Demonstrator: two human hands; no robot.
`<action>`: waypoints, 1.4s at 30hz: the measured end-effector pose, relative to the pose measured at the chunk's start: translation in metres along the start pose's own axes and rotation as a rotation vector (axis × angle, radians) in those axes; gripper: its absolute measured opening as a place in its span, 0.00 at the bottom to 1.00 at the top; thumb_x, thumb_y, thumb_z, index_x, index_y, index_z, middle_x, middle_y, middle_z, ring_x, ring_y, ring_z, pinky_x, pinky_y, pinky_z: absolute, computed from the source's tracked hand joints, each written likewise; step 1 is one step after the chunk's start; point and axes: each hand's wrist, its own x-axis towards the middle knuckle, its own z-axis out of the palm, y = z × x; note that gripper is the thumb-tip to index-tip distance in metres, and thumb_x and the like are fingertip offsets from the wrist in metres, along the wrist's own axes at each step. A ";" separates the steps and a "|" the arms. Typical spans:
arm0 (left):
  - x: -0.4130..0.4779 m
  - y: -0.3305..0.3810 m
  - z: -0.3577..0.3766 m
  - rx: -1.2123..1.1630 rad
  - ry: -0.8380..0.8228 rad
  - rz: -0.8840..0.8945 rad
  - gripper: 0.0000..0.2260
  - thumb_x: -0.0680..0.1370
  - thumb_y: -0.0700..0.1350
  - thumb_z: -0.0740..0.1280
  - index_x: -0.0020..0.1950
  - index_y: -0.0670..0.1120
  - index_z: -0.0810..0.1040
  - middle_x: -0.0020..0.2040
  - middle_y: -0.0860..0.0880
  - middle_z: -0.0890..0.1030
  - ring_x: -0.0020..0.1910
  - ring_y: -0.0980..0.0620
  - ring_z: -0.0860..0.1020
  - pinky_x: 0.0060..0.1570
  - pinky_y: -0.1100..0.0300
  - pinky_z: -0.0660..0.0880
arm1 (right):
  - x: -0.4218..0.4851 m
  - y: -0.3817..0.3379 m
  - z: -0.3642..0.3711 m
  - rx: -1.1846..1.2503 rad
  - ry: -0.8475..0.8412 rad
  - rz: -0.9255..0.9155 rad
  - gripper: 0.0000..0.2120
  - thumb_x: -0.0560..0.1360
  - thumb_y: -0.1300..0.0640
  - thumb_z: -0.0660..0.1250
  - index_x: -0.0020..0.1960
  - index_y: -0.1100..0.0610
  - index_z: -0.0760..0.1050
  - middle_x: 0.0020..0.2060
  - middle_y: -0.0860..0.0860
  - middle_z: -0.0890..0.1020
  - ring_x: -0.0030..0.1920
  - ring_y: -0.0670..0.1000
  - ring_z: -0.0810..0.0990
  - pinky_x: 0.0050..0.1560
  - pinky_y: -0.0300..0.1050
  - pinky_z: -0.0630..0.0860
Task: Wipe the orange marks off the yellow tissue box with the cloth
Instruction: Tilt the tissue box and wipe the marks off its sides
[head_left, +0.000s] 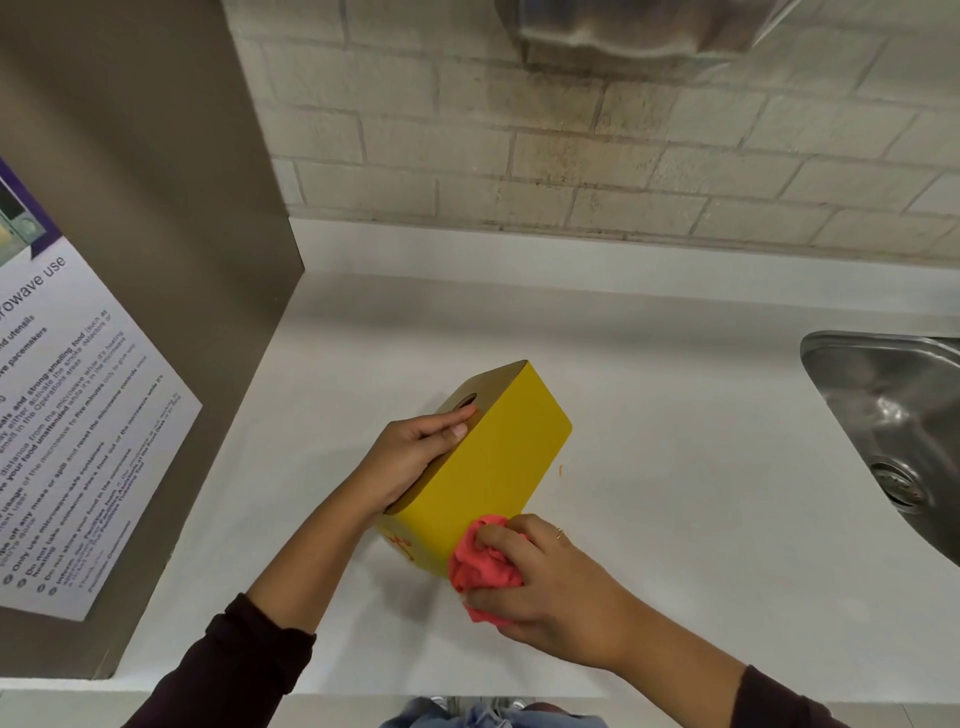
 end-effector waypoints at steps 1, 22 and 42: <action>0.000 0.000 -0.001 -0.006 0.008 -0.001 0.11 0.76 0.43 0.65 0.57 0.55 0.78 0.64 0.47 0.77 0.60 0.51 0.76 0.65 0.51 0.70 | -0.005 0.004 0.001 -0.003 -0.013 0.007 0.09 0.74 0.49 0.65 0.53 0.44 0.77 0.63 0.52 0.69 0.54 0.55 0.69 0.50 0.46 0.71; 0.002 -0.006 -0.001 -0.016 0.070 0.023 0.11 0.76 0.44 0.65 0.51 0.60 0.81 0.65 0.46 0.77 0.63 0.48 0.74 0.67 0.46 0.68 | 0.049 0.038 -0.029 1.088 0.560 0.827 0.19 0.74 0.77 0.56 0.49 0.54 0.73 0.51 0.56 0.77 0.51 0.54 0.76 0.50 0.49 0.73; 0.006 0.009 -0.010 0.172 -0.111 -0.187 0.12 0.73 0.46 0.69 0.56 0.53 0.78 0.56 0.49 0.82 0.50 0.49 0.82 0.51 0.54 0.77 | -0.006 0.042 -0.051 2.208 0.928 0.823 0.19 0.76 0.56 0.54 0.56 0.63 0.79 0.58 0.62 0.79 0.58 0.57 0.79 0.56 0.52 0.77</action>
